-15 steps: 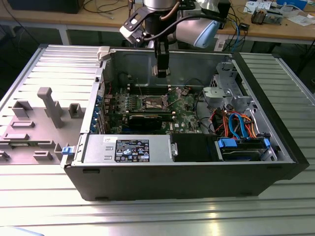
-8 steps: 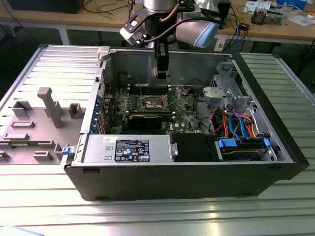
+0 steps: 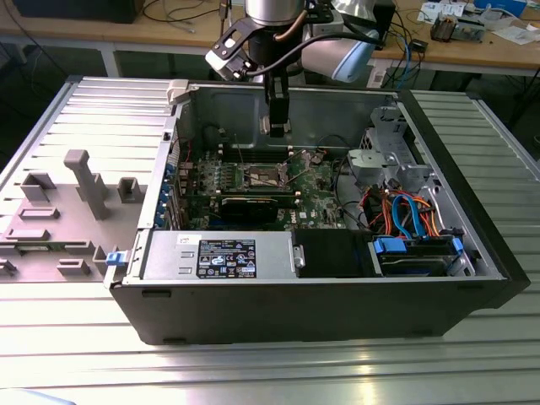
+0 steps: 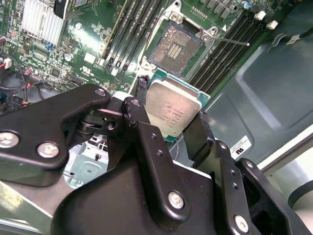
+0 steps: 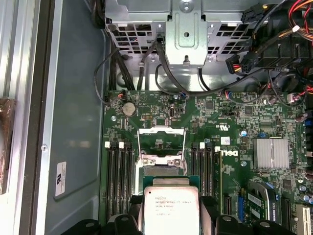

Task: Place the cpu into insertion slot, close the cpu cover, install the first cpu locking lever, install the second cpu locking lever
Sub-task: 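Place the cpu into insertion slot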

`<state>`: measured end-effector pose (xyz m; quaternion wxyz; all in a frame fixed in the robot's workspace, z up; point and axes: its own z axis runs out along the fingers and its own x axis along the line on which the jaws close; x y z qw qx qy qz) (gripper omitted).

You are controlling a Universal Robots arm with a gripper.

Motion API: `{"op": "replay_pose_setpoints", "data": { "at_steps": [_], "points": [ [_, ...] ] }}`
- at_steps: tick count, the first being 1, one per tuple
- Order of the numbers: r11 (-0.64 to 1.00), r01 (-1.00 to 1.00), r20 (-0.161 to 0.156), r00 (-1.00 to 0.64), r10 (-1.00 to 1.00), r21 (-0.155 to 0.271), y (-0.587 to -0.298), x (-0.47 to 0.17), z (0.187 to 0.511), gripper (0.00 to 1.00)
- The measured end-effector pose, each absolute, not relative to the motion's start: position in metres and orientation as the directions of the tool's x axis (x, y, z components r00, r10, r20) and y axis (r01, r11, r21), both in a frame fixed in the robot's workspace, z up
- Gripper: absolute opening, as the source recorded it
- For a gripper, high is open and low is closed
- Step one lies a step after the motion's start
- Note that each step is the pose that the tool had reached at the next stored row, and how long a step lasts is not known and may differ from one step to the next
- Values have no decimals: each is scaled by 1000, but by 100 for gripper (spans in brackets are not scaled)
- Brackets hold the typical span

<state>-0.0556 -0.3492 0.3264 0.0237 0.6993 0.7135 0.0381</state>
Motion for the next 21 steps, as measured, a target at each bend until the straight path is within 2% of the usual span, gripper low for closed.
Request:
{"op": "replay_pose_setpoints", "data": {
  "at_steps": [21],
  "points": [
    [19, 996, 20, -21, 1000, 88, -349, -56, 320, 55]
  ]
}}
